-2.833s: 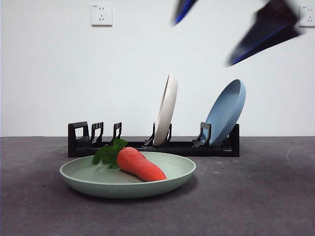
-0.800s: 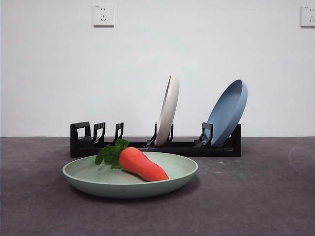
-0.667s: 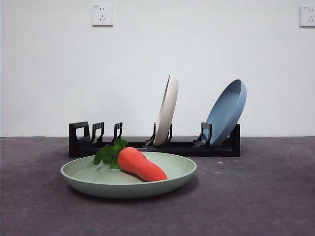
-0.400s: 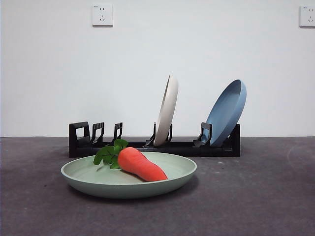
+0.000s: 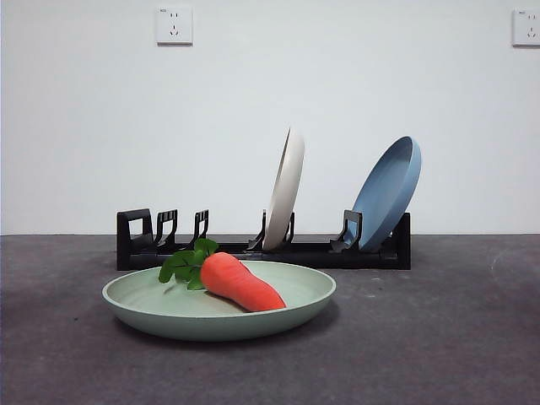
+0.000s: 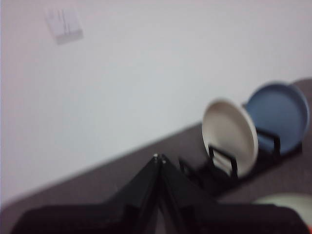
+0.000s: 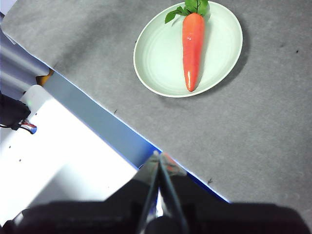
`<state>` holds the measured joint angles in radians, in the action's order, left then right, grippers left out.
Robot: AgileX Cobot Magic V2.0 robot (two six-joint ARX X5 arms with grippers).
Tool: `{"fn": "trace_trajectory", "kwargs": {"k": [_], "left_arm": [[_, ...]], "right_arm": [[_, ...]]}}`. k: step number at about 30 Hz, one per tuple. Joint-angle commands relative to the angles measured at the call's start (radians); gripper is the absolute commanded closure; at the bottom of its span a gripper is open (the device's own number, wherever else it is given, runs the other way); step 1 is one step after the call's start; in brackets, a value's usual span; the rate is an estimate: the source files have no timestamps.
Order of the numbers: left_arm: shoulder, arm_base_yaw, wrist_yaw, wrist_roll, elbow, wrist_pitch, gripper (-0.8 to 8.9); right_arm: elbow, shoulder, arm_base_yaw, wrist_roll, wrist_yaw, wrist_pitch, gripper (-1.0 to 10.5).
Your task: Take the green plate from the plate rack,put the plate on the table,take the carrot from the table,put the carrot in the plate
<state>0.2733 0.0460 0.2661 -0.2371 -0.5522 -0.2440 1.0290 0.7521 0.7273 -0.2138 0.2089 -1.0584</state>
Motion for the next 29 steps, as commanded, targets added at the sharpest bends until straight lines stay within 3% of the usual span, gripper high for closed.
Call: {"fn": "trace_trajectory", "kwargs": {"k": [1, 15, 29], "left_arm": [[-0.058, -0.014, 0.002, 0.043, 0.126, 0.035, 8.17], [-0.254, -0.068, -0.002, 0.073, 0.466, 0.094, 8.17], [-0.272, -0.074, -0.001, 0.116, 0.549, 0.072, 8.17]], "right_arm": [[-0.001, -0.002, 0.002, -0.002, -0.002, 0.002, 9.5], [-0.001, -0.002, 0.002, -0.002, -0.002, 0.002, 9.5], [-0.001, -0.002, 0.002, -0.002, -0.003, 0.002, 9.5]]}}
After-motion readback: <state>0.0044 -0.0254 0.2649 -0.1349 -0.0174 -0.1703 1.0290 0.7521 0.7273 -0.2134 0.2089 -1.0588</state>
